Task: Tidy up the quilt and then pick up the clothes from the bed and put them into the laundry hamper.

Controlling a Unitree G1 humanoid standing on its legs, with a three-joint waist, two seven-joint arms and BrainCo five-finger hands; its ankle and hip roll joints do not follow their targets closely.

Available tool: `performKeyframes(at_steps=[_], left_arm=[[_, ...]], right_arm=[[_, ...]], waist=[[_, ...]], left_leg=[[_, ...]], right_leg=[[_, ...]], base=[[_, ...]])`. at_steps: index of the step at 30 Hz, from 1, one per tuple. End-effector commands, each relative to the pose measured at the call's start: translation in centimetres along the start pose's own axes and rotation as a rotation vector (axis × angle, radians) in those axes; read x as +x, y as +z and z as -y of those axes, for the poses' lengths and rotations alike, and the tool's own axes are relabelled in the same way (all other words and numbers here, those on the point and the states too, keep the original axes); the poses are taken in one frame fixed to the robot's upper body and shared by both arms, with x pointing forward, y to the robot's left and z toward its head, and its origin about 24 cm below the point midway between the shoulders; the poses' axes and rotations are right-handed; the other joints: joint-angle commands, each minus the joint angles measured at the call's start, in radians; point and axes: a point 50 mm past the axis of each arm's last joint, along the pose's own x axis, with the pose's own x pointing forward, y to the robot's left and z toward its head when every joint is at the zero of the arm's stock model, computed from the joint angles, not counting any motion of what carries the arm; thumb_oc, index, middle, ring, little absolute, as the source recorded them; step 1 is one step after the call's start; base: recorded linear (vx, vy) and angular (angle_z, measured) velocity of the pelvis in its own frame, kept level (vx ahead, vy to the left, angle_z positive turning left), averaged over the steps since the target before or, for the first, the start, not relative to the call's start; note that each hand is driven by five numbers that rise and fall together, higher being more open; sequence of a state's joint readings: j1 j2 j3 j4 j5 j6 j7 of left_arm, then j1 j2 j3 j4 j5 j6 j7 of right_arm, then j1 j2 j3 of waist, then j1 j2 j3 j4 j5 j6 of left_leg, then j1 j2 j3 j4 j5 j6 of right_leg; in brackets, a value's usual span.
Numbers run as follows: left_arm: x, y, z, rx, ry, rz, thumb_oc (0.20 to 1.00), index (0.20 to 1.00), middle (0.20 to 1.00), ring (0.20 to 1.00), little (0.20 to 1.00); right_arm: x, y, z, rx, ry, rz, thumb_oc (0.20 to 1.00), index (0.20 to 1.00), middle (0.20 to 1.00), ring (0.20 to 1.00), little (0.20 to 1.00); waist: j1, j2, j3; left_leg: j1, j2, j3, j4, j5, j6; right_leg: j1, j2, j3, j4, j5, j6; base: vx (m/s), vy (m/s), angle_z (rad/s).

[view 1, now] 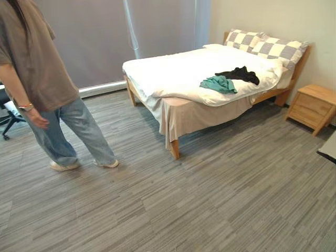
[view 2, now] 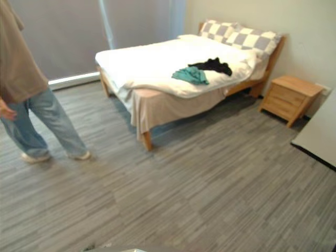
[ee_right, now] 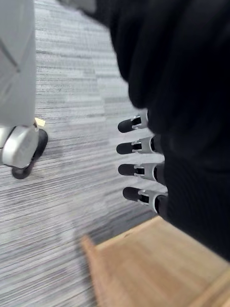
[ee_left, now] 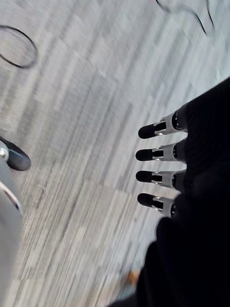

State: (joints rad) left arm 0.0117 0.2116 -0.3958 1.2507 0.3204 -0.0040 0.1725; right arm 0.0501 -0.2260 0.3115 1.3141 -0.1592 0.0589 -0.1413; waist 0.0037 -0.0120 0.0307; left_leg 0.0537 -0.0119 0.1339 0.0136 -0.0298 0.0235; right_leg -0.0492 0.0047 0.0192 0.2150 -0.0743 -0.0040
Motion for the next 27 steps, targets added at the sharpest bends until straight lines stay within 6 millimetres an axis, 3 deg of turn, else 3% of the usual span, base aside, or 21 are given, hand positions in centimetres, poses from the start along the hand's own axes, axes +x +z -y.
performKeyframes(at_steps=[1, 7, 11, 12, 14, 15, 16, 17, 18, 20, 24, 26, 27], left_arm=[[0.8, 3.6, -3.3, 0.038, 0.103, 0.096, 1.000, 1.000, 1.000, 1.000, 1.000], [0.8, 3.1, -3.7, 0.086, 0.120, 0.076, 1.000, 1.000, 1.000, 1.000, 1.000], [0.9, 2.8, -4.3, 0.081, 0.135, 0.062, 1.000, 1.000, 1.000, 1.000, 1.000], [0.9, 2.6, -4.7, 0.063, 0.144, 0.045, 1.000, 1.000, 1.000, 1.000, 1.000], [0.9, 2.0, -5.1, 0.050, 0.161, 0.016, 1.000, 1.000, 1.000, 1.000, 1.000], [0.9, 1.9, -5.0, 0.051, 0.158, 0.011, 1.000, 1.000, 1.000, 1.000, 1.000], [0.9, 1.9, -5.2, 0.058, 0.161, 0.015, 1.000, 1.000, 1.000, 1.000, 1.000], [0.9, 1.9, -5.2, 0.057, 0.161, 0.015, 1.000, 1.000, 1.000, 1.000, 1.000], [0.9, 2.3, -5.3, 0.077, 0.165, 0.028, 1.000, 1.000, 1.000, 1.000, 1.000], [1.0, 2.8, -5.5, 0.112, 0.166, 0.042, 1.000, 1.000, 1.000, 1.000, 1.000], [1.0, 3.2, -5.0, 0.170, 0.152, 0.063, 1.000, 1.000, 1.000, 1.000, 1.000], [1.0, 3.5, -4.5, 0.164, 0.141, 0.069, 1.000, 1.000, 1.000, 1.000, 1.000], [1.0, 4.4, -4.3, 0.125, 0.143, 0.099, 1.000, 1.000, 1.000, 1.000, 1.000]], right_arm=[[0.3, 3.0, 1.8, -0.059, -0.064, 0.074, 1.000, 1.000, 1.000, 1.000, 1.000], [0.3, 4.0, 2.1, -0.046, -0.081, 0.098, 1.000, 1.000, 1.000, 1.000, 1.000], [0.3, 4.7, 2.6, 0.017, -0.093, 0.107, 1.000, 1.000, 1.000, 1.000, 1.000], [0.3, 5.0, 2.9, 0.086, -0.102, 0.116, 1.000, 1.000, 1.000, 1.000, 1.000], [0.3, 5.3, 3.4, 0.141, -0.118, 0.119, 1.000, 1.000, 1.000, 1.000, 1.000], [0.3, 5.1, 3.4, 0.154, -0.114, 0.115, 1.000, 1.000, 1.000, 1.000, 1.000], [0.3, 4.6, 3.4, 0.184, -0.118, 0.101, 1.000, 1.000, 1.000, 1.000, 1.000], [0.3, 4.5, 3.4, 0.184, -0.118, 0.100, 1.000, 1.000, 1.000, 1.000, 1.000], [0.3, 3.9, 3.5, 0.195, -0.120, 0.078, 1.000, 1.000, 1.000, 1.000, 1.000], [0.3, 3.2, 3.2, 0.191, -0.114, 0.051, 1.000, 1.000, 1.000, 1.000, 1.000], [0.3, 1.8, 2.7, 0.206, -0.102, 0.007, 1.000, 1.000, 1.000, 1.000, 1.000], [0.4, 1.2, 3.2, 0.215, -0.115, -0.016, 1.000, 1.000, 1.000, 1.000, 1.000], [0.4, 1.0, 3.8, 0.199, -0.127, -0.019, 1.000, 1.000, 1.000, 1.000, 1.000]], waist=[[-0.019, -0.021, 0.126], [-0.014, -0.023, 0.143], [-0.011, -0.021, 0.158], [-0.013, -0.014, 0.178], [-0.036, 0.002, 0.221], [-0.043, 0.005, 0.224], [-0.061, 0.005, 0.223], [-0.064, 0.007, 0.226], [-0.087, 0.001, 0.229], [-0.112, 0.001, 0.232], [-0.138, 0.023, 0.220], [-0.158, 0.046, 0.208], [-0.164, 0.068, 0.205]], left_leg=[[0.101, 0.012, 0.007, -0.100, -0.039, -0.045], [0.080, 0.009, 0.006, -0.099, -0.040, -0.037], [0.073, 0.010, 0.012, -0.099, -0.045, -0.024], [0.085, 0.014, 0.014, -0.101, -0.057, -0.014], [0.135, 0.028, 0.022, -0.101, -0.080, -0.011], [0.149, 0.032, 0.020, -0.101, -0.087, -0.014], [0.161, 0.024, 0.015, -0.101, -0.102, -0.025], [0.165, 0.027, 0.012, -0.101, -0.104, -0.025], [0.179, 0.017, -0.001, -0.101, -0.127, -0.039], [0.207, 0.016, -0.006, -0.101, -0.156, -0.058], [0.269, 0.027, -0.001, -0.101, -0.206, -0.076], [0.289, 0.056, -0.004, -0.032, -0.179, -0.094], [0.219, 0.096, 0.005, 0.205, -0.045, -0.132]], right_leg=[[0.167, -0.030, 0.077, -0.257, -0.010, 0.107], [0.129, -0.033, 0.085, -0.229, -0.014, 0.116], [0.061, -0.025, 0.087, -0.108, -0.032, 0.132], [-0.003, -0.021, 0.069, 0.044, -0.031, 0.170], [-0.143, -0.031, 0.030, 0.287, 0.039, 0.209], [-0.163, -0.031, 0.017, 0.296, 0.029, 0.204], [-0.176, -0.020, 0.010, 0.183, 0.000, 0.182], [-0.169, -0.019, 0.006, 0.179, 0.000, 0.181], [-0.164, -0.019, 0.022, -0.021, 0.018, 0.170], [-0.201, -0.037, 0.046, -0.171, 0.071, 0.182], [-0.207, -0.042, 0.062, -0.191, 0.092, 0.183], [-0.198, -0.022, 0.056, -0.142, 0.092, 0.156], [-0.132, 0.000, 0.053, -0.145, 0.076, 0.117]], base=[[0.02, 0.040, 0.04], [0.02, 0.066, 0.03], [0.01, 0.063, -0.02], [0.04, 0.079, 0.03], [0.18, 0.070, -0.26], [0.43, -0.006, -0.22], [0.33, -0.021, 0.11], [0.47, -0.077, 0.28], [0.38, -0.100, 0.09], [0.40, -0.124, 0.02], [0.36, -0.124, 0.20], [0.61, -0.252, 0.25], [0.52, -0.281, 0.20]])
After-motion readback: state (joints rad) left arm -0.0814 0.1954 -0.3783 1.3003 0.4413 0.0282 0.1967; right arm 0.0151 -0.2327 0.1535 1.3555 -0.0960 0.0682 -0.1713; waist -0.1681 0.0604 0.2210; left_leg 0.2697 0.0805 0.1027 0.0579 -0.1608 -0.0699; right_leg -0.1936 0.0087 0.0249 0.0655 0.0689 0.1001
